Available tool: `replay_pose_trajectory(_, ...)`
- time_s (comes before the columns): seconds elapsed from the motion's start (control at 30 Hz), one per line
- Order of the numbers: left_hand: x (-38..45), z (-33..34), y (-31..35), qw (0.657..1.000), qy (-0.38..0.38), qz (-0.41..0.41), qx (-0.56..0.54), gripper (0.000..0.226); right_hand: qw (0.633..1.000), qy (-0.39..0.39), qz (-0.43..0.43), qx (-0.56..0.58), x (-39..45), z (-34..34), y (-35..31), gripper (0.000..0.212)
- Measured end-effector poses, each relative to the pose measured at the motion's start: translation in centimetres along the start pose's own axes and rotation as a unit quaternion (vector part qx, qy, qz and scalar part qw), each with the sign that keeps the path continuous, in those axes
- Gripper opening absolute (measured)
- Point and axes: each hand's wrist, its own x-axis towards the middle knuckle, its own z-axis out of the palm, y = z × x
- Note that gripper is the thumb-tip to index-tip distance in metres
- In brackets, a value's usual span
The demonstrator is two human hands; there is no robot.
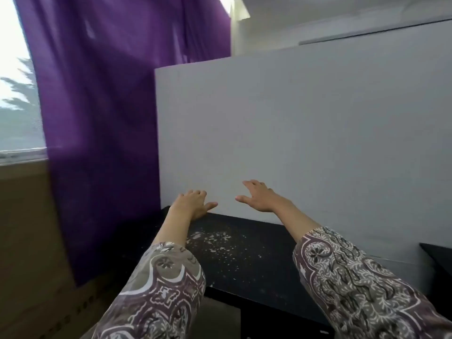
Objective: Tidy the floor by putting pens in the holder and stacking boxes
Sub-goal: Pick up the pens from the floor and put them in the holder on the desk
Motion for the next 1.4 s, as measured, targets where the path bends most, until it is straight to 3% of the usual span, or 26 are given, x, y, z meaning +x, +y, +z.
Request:
replay_pose_trajectory(0.3, -4.7, 0.9, -2.8, 0.990, 0.001, -0.138, 0.007, 0.061, 0.984, -0.050, -0.167, 0.047, 3.5, 3.3, -4.0, 0.068)
replay_pose_trajectory(0.57, -14.8, 3.4, -6.0, 0.958, -0.030, -0.282, 0.030, 0.055, 0.949, -0.114, -0.285, 0.064, 0.2, 8.1, -11.0, 0.067)
replay_pose_trajectory(1.03, -38.5, 7.3, -6.9, 0.892, -0.101, -0.438, 0.033, 0.063, 0.862, -0.235, -0.444, 0.064, -15.1, 15.6, -23.3, 0.063)
replay_pose_trajectory(1.4, -57.7, 13.9, -3.4, 0.852, -0.197, -0.486, 0.003, 0.061, 0.818, -0.323, -0.471, 0.062, -30.6, 23.3, -26.2, 0.061)
